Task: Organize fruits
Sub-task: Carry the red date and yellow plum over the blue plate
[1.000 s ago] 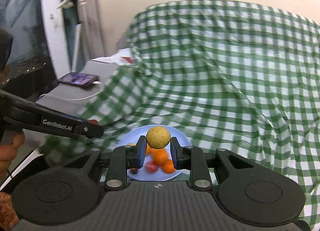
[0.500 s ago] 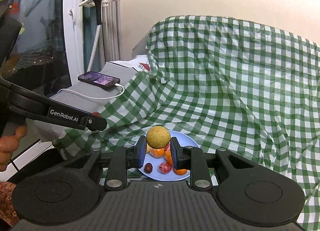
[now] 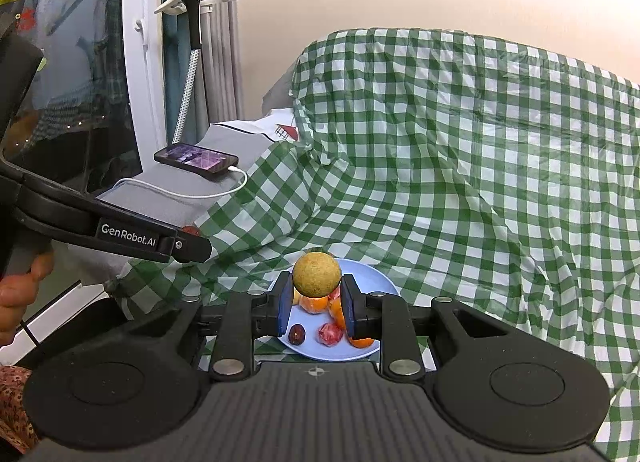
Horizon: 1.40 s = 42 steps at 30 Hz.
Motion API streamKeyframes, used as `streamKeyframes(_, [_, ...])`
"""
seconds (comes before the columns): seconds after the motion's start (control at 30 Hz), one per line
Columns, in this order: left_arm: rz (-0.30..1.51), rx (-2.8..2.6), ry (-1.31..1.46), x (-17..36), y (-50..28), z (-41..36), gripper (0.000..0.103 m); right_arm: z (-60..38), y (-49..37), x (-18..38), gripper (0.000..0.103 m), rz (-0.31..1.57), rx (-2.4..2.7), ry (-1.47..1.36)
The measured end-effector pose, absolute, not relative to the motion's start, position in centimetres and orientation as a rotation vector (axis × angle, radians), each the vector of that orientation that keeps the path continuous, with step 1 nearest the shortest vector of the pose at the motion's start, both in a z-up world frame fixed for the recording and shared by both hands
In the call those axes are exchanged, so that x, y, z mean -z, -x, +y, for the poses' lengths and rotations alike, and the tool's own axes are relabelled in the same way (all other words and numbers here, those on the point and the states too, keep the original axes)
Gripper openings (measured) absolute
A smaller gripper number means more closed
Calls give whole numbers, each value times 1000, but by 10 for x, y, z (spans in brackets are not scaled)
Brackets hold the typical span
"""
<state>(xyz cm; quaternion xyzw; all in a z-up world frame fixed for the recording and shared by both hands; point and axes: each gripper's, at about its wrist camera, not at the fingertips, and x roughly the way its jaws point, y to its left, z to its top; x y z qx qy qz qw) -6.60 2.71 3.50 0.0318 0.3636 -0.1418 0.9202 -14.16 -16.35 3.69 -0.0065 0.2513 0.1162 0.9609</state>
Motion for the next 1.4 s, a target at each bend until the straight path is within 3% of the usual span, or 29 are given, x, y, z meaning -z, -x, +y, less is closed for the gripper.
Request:
streamKeyframes(0.53, [806,281,-75,-17,36,24,28,-163,114,-20,27,574,-229,-2])
streamKeyframes(1.4, [894,287,-118,34,-87,-12,28,-166,1,39,27,707,-215,-20])
